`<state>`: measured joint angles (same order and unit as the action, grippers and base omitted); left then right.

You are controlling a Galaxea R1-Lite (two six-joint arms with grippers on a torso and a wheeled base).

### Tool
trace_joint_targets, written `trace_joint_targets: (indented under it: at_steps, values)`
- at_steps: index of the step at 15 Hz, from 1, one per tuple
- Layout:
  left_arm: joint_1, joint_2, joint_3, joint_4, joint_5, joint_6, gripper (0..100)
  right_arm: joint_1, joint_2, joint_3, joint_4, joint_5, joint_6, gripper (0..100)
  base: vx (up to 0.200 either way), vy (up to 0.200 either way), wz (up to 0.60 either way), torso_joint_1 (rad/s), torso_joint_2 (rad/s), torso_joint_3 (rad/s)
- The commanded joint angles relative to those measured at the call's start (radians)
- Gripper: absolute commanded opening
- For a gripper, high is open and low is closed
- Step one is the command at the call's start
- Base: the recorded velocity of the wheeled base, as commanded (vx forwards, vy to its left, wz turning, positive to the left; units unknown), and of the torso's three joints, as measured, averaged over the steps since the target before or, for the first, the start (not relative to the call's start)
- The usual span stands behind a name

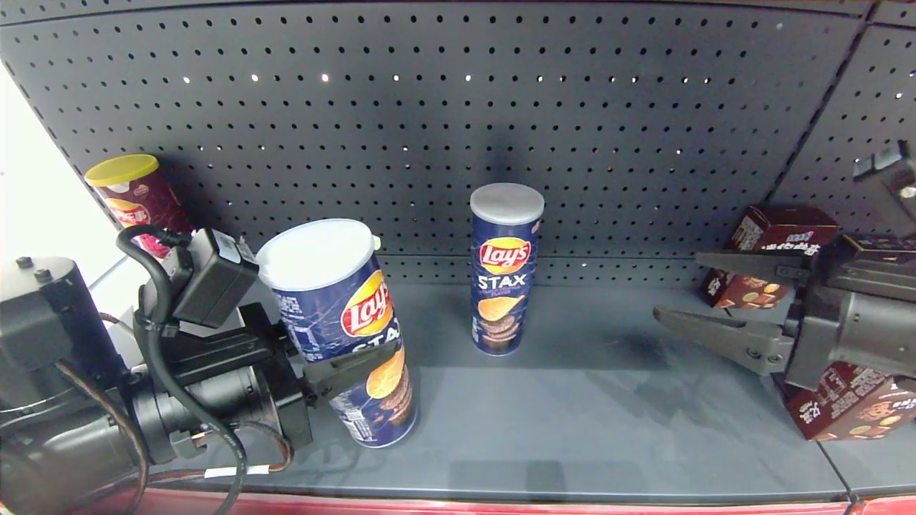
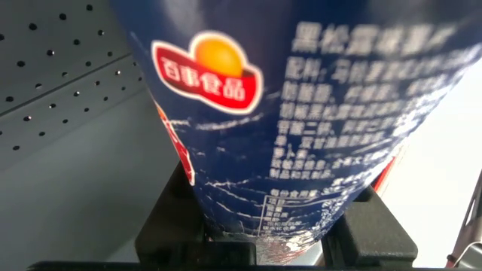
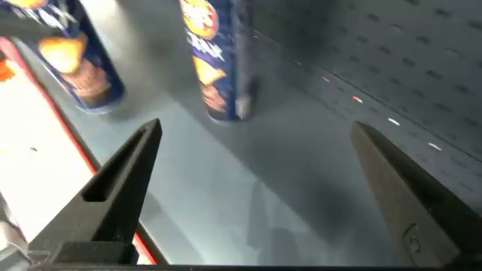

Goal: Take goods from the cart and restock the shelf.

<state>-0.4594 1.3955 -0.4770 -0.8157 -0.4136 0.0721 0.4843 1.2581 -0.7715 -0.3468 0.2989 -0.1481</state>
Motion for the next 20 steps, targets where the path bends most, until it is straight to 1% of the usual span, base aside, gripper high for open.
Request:
trace_joint_targets:
  at_steps: [1,4,6,7,8,11,12,13,15,20]
  values:
    - [0.002,0.000,-0.002,0.000,-0.001,0.000,0,0.031,0.103,-0.057,-0.012,-0.007,0.010,100,0.000,0.000,0.00,0.000,0.00,0.000]
    - [0.002,0.000,-0.005,-0.002,-0.001,0.000,0,0.019,0.207,-0.118,-0.049,-0.001,-0.016,100,0.000,0.000,0.00,0.000,0.00,0.000]
    - [0.002,-0.001,-0.002,0.000,-0.001,0.000,0,0.005,0.256,-0.127,-0.135,0.135,-0.033,100,0.000,0.000,0.00,0.000,0.00,0.000]
    - [0.002,0.000,-0.002,0.000,-0.001,0.000,0,-0.003,0.285,-0.126,-0.179,0.166,-0.051,100,0.000,0.000,0.00,0.000,0.00,0.000]
    - [0.002,0.000,-0.002,0.000,-0.001,0.000,0,-0.004,0.310,-0.130,-0.210,0.172,-0.062,100,0.000,0.000,0.00,0.000,0.00,0.000]
    - [0.004,0.000,0.000,0.000,-0.001,0.000,0,-0.004,0.351,-0.170,-0.225,0.200,-0.062,100,0.000,0.000,0.00,0.000,0.00,0.000]
    - [0.004,0.000,0.000,0.000,-0.001,0.000,0,-0.015,0.377,-0.173,-0.265,0.293,-0.067,100,0.000,0.000,0.00,0.000,0.00,0.000]
    - [0.004,0.000,-0.002,0.000,-0.001,0.000,0,-0.026,0.397,-0.172,-0.305,0.324,-0.068,100,0.000,0.000,0.00,0.000,0.00,0.000]
    - [0.004,0.000,0.000,0.000,-0.001,0.000,0,-0.026,0.422,-0.175,-0.328,0.336,-0.068,100,0.000,0.000,0.00,0.000,0.00,0.000]
    - [0.004,0.000,-0.002,0.000,-0.001,0.000,0,-0.023,0.472,-0.213,-0.331,0.356,-0.070,100,0.000,0.000,0.00,0.000,0.00,0.000]
